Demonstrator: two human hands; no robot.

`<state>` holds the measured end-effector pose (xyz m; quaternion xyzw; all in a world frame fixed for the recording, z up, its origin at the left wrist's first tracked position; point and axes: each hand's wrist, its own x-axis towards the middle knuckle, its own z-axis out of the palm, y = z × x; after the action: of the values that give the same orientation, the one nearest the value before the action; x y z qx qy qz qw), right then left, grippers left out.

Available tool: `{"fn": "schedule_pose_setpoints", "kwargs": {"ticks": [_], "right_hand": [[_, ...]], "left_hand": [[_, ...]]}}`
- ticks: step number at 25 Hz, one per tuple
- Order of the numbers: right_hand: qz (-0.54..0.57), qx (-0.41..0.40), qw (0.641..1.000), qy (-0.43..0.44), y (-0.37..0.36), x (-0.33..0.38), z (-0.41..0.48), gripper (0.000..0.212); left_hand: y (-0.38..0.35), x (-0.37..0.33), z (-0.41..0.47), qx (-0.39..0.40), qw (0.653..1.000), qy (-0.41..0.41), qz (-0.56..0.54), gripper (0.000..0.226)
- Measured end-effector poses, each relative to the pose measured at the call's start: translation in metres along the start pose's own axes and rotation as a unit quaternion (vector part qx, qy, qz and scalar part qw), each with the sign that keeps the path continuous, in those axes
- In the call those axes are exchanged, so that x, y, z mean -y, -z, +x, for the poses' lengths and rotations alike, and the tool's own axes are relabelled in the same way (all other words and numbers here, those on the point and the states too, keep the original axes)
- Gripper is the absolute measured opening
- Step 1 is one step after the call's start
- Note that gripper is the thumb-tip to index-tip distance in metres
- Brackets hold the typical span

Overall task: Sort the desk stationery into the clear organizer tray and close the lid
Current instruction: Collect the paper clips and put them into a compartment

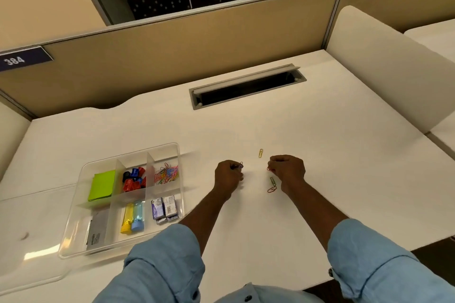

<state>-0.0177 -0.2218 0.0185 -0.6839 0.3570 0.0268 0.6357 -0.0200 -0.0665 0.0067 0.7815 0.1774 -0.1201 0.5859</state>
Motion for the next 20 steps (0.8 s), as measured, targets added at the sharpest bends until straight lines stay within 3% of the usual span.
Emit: {"fn": "schedule_pose_setpoints", "kwargs": {"ticks": [5, 11, 14, 18, 20], "right_hand": [[0.115, 0.12, 0.986, -0.016, -0.049, 0.022, -0.029, 0.019], [0.099, 0.263, 0.959, -0.028, -0.116, 0.033, -0.07, 0.021], [0.087, 0.281, 0.955, -0.024, -0.148, 0.035, -0.082, 0.018], [0.019, 0.242, 0.97, 0.01, -0.197, 0.033, -0.101, 0.018], [-0.03, 0.222, 0.973, 0.052, -0.216, 0.032, -0.109, 0.02]], "left_hand": [[0.033, -0.013, -0.003, -0.023, 0.995, -0.008, -0.096, 0.016], [0.096, -0.014, -0.002, -0.115, 0.976, 0.032, -0.18, 0.017], [0.126, -0.009, 0.002, -0.144, 0.965, 0.057, -0.21, 0.017], [0.156, -0.001, 0.018, -0.195, 0.899, 0.171, -0.352, 0.016], [0.171, -0.001, 0.021, -0.206, 0.907, 0.178, -0.32, 0.02]]}}
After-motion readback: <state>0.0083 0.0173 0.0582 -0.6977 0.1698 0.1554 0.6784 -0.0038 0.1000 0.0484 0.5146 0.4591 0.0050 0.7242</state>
